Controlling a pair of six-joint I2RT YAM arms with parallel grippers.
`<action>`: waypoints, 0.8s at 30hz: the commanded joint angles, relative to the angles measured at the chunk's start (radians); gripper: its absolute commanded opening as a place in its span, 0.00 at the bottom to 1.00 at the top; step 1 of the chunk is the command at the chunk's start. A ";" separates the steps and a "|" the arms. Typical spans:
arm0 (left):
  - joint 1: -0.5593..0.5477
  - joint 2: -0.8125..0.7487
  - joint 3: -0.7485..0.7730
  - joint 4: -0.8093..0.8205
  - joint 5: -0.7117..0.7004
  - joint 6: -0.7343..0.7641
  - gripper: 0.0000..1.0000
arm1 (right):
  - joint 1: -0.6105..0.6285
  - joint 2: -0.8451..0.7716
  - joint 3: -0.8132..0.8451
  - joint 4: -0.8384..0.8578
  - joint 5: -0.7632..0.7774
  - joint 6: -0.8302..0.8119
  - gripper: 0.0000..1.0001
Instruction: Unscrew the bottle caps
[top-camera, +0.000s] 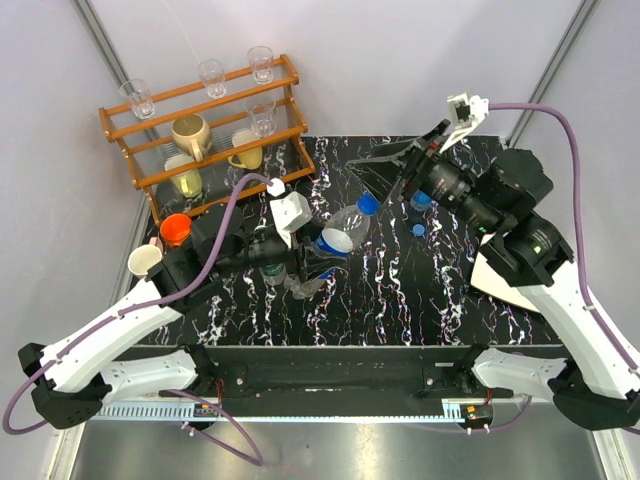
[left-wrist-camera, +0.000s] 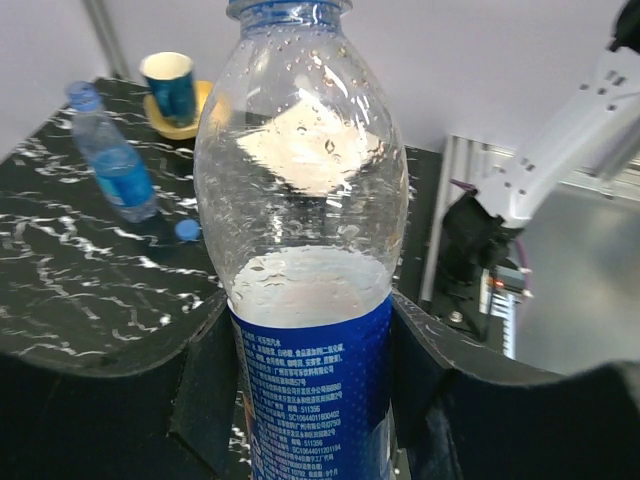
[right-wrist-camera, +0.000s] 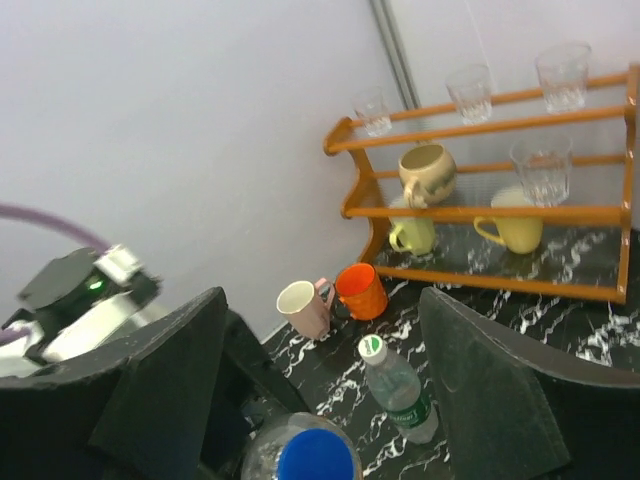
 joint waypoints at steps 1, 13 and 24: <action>-0.068 -0.028 0.007 0.046 -0.294 0.099 0.55 | 0.005 0.019 0.027 -0.067 0.123 0.115 0.86; -0.154 -0.015 -0.021 0.094 -0.681 0.168 0.56 | 0.005 0.012 -0.013 -0.100 0.182 0.188 0.95; -0.195 0.021 -0.015 0.118 -0.816 0.199 0.56 | 0.005 0.085 0.000 -0.084 0.157 0.257 0.86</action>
